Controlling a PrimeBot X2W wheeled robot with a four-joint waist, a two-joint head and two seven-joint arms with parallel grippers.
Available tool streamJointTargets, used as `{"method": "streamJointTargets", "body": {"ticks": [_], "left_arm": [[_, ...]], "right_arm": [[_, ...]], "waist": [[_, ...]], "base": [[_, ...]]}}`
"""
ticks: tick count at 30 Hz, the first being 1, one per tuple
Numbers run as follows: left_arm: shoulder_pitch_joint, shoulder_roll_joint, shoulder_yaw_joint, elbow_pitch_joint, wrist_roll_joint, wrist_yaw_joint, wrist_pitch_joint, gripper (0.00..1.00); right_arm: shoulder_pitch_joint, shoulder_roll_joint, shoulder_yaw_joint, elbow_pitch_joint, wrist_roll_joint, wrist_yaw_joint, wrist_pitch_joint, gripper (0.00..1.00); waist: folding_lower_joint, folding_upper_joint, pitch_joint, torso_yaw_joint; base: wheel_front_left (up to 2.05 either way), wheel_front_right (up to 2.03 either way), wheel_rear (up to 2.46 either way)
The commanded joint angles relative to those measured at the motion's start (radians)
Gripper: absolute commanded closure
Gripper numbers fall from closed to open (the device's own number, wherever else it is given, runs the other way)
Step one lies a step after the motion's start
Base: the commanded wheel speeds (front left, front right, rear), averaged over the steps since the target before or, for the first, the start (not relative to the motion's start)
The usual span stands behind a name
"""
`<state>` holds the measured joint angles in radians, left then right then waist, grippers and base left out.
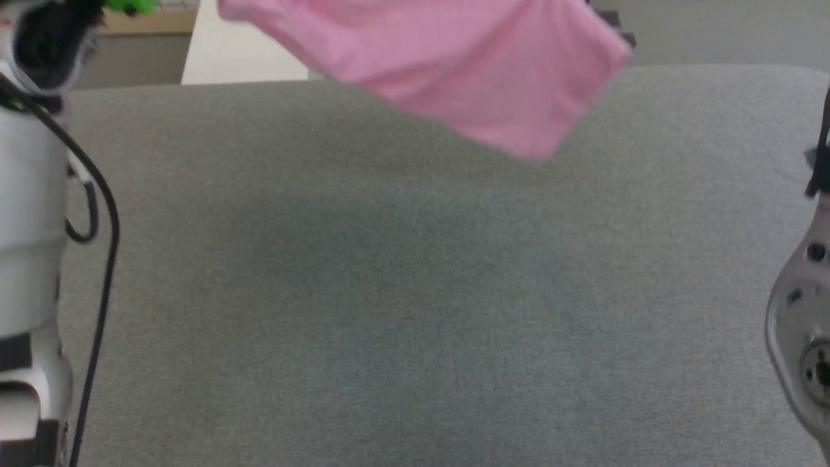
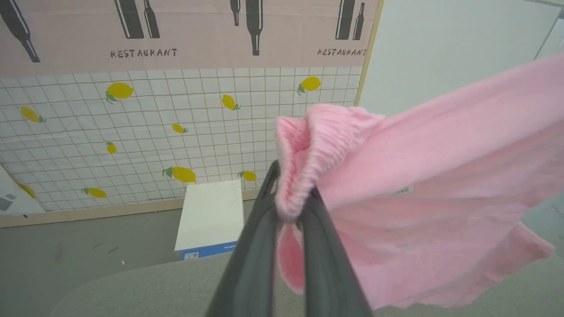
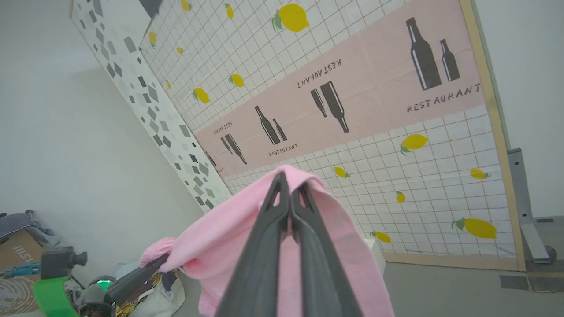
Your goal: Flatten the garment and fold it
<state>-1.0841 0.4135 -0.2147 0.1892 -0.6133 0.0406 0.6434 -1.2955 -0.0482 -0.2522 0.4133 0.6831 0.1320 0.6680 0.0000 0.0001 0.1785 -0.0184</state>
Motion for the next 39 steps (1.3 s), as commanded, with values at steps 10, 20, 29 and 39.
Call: {"method": "streamJointTargets", "body": {"ticks": [10, 20, 29, 39], "left_arm": [[-0.184, 0.003, 0.013, 0.131, 0.075, -0.003, -0.184, 1.00], [-0.009, -0.064, 0.005, 0.240, 0.010, -0.092, -0.353, 1.00], [0.265, -0.117, -0.033, 0.259, -0.058, -0.151, -0.479, 1.00], [0.724, -0.175, -0.037, 0.129, -0.128, -0.107, -0.560, 1.00]], "right_arm": [[-0.312, -0.002, 0.052, 0.297, -0.030, -0.001, -0.249, 1.00], [-0.105, -0.002, 0.119, 0.276, 0.091, -0.001, -0.269, 1.00], [0.393, -0.002, 0.097, -0.077, 0.195, -0.001, -0.151, 1.00], [1.139, -0.002, 0.066, -0.520, 0.395, -0.001, -0.015, 1.00]], "waist": [[0.0000, -0.0001, 0.251, -0.058], [0.0000, -0.0001, 0.253, -0.047], [0.0000, -0.0001, 0.117, -0.017], [0.0000, -0.0001, -0.039, -0.009]], "base": [[0.00, 0.00, 0.00], [0.00, 0.00, 0.00], [0.00, 0.00, 0.00], [0.00, 0.00, 0.00]]}}
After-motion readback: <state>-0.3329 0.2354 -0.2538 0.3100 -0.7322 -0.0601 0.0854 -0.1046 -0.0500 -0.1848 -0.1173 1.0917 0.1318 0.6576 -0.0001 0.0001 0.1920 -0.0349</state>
